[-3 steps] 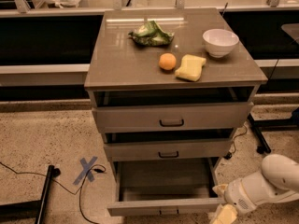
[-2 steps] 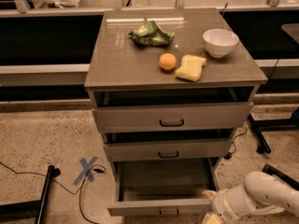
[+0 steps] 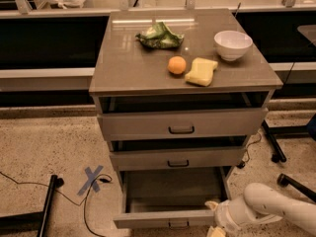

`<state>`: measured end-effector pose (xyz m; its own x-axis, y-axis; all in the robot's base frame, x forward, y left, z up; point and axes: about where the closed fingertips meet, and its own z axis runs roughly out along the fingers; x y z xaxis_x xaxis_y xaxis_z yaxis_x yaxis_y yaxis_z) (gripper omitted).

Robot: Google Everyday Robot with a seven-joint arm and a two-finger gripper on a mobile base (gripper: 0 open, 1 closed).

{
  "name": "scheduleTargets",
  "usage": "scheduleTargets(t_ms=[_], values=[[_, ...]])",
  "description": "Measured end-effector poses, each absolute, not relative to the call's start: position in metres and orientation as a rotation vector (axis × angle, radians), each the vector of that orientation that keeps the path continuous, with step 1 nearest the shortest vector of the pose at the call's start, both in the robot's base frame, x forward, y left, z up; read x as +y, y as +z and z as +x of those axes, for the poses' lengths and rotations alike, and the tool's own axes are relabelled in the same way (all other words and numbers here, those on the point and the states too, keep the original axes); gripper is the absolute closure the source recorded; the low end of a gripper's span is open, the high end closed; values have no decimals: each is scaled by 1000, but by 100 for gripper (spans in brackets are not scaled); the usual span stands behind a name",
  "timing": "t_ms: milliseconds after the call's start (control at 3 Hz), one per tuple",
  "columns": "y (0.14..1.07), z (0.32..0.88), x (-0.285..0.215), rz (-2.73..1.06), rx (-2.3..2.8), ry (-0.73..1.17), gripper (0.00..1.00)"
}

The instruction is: Close bottom drawer

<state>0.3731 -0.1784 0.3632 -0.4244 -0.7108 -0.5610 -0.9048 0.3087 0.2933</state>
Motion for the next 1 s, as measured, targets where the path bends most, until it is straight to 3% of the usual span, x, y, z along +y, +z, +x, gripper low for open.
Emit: scheduleTargets(t_ms=[667, 1000], values=[[286, 367, -167, -1566, 2104, 793, 0], [286, 361, -166, -1572, 2146, 731, 19]])
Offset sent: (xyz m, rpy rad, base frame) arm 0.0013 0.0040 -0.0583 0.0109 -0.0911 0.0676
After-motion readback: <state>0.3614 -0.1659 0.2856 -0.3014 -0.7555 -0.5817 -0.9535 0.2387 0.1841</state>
